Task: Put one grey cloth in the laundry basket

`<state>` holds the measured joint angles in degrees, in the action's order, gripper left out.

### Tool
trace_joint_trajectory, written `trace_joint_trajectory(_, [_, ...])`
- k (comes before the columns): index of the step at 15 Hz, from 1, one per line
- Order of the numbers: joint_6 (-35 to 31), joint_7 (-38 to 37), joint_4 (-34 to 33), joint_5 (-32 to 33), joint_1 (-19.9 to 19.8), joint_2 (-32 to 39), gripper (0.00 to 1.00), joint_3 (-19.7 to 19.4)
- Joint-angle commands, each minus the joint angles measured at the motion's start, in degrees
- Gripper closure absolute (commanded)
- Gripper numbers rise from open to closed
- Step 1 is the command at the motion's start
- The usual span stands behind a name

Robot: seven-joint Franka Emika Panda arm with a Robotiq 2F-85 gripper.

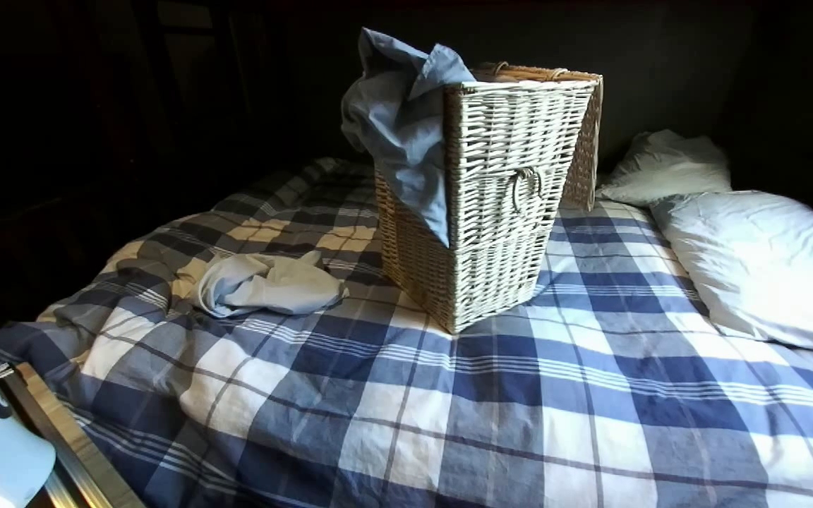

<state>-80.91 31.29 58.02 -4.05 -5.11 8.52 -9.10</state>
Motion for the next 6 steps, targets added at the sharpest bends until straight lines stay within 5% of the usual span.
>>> trace_joint_trajectory(1, [0.0, 1.1, 0.7, -0.8, 0.0, -1.2, 0.0, 0.3])
trace_joint_trajectory(6, [-0.1, 2.4, 2.8, -1.4, 0.2, -2.8, 0.0, 0.6])
